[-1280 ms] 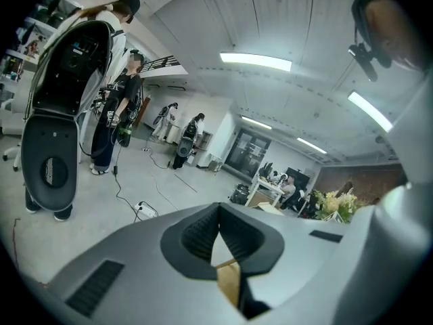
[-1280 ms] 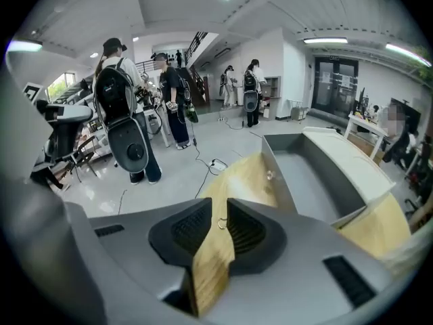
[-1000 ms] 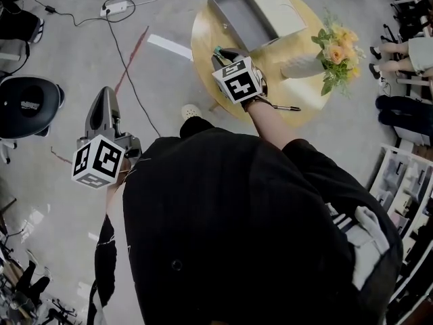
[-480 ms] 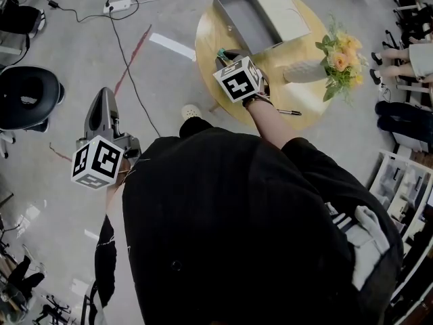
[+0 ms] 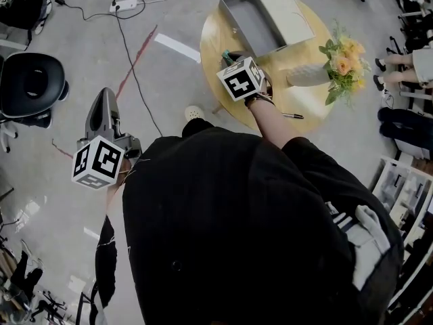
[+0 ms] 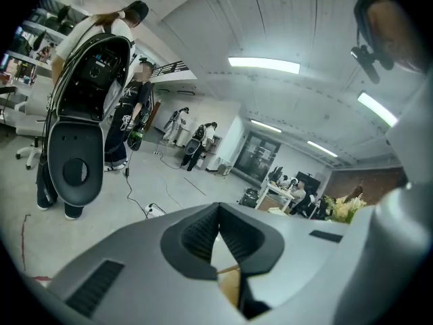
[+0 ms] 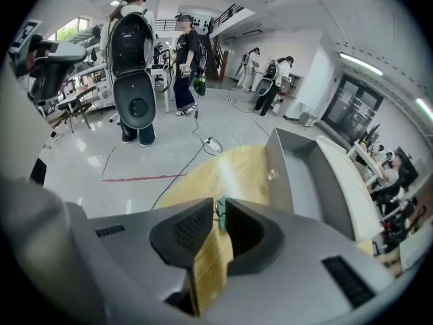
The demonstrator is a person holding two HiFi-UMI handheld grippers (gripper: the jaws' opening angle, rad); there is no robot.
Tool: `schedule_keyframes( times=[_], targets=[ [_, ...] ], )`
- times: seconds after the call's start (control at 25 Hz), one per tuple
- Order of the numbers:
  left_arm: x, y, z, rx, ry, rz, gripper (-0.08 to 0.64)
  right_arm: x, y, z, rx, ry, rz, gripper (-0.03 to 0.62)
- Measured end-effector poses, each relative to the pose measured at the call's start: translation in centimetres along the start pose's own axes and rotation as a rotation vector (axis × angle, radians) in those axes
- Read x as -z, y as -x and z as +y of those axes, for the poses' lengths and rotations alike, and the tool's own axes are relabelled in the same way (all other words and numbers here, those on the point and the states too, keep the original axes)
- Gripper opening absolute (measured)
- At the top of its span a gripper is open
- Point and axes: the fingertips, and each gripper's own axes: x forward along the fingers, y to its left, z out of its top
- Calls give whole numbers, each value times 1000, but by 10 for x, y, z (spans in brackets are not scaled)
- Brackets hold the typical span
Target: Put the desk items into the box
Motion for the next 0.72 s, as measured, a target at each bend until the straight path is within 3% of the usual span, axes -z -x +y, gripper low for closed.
schedule_keyframes(
  times=[0.72],
  targets=[
    [-13,21,-1,-12,-12,-38,9,-1,11,-12,22,-102,-12,13]
  ],
)
